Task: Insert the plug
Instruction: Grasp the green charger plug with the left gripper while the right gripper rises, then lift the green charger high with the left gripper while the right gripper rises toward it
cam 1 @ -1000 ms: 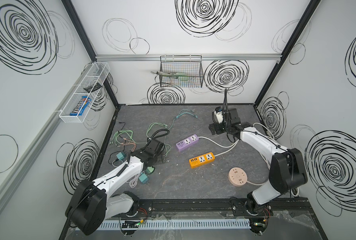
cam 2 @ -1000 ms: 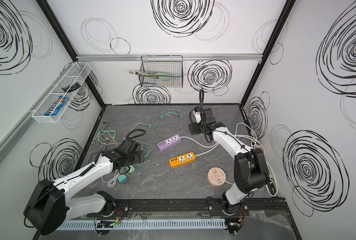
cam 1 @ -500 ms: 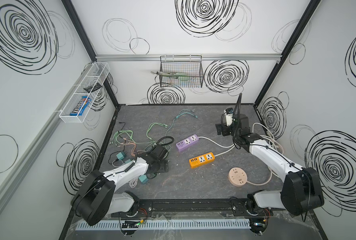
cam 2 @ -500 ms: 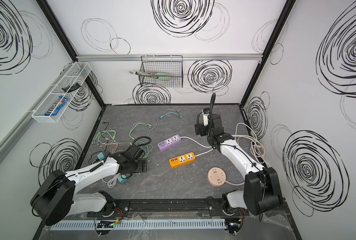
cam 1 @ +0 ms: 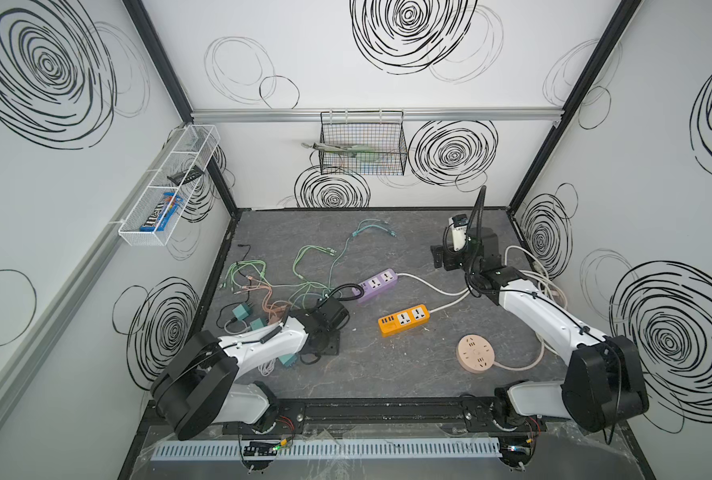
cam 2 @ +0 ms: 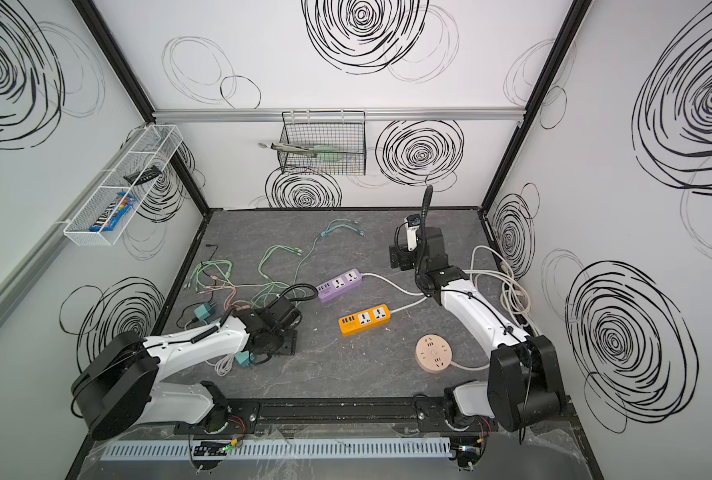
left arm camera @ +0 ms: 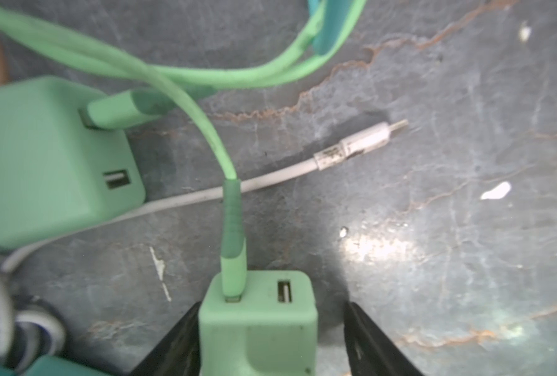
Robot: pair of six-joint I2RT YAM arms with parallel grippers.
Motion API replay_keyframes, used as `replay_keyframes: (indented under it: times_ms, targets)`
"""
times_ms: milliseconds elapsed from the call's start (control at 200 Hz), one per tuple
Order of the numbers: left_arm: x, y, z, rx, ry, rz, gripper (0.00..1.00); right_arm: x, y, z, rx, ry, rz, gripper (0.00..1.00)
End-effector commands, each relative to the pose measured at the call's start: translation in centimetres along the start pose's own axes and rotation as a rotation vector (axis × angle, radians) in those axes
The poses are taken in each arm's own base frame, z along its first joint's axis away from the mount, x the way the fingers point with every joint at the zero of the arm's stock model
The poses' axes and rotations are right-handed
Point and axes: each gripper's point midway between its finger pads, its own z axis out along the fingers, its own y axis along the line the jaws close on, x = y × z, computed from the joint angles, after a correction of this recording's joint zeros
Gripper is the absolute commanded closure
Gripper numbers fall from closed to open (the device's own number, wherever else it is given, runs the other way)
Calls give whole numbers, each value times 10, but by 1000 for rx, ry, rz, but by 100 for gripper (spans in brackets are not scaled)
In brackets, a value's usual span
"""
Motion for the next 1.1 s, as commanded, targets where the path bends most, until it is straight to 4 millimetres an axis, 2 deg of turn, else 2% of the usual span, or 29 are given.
replay_keyframes:
  times_ms: [0, 100, 195, 225, 300, 460, 630, 710, 841, 941, 1021, 1096]
  targets:
    - [-3, 7, -3, -35, -22, -21, 48, -6, -2, -5, 3, -38, 20, 3]
    - [-12, 7, -12, -40, -59, -23, 70, -8, 1, -5, -12, -49, 33, 3]
    - [-32, 6, -34, -37, -143, -15, 89, -11, 5, -5, -34, -58, 49, 3]
    - [-39, 6, -43, -36, -172, -9, 100, -13, 6, -6, -43, -64, 59, 3]
    - [-63, 6, -75, -34, -271, -5, 100, -18, 13, -7, -84, -84, 82, 3]
    - [-121, -1, -160, 59, -494, -18, 100, -26, 36, -11, -227, -116, 113, 3]
    - [-171, 1, -241, 163, -666, -46, 100, -39, 81, -25, -500, -197, 100, 3]
    - [-191, -5, -279, 211, -751, -29, 100, -45, 99, -29, -590, -227, 103, 3]
    - [-213, -24, -337, 318, -862, 17, 100, -47, 135, -35, -712, -264, 34, 3]
    - [-222, -36, -376, 414, -939, 40, 100, -45, 170, -41, -812, -272, -40, 3]
    - [-225, -40, -398, 461, -981, 46, 100, -38, 199, -45, -885, -274, -109, 3]
    - [-226, -44, -413, 499, -1000, 62, 100, -31, 221, -40, -919, -263, -150, 3]
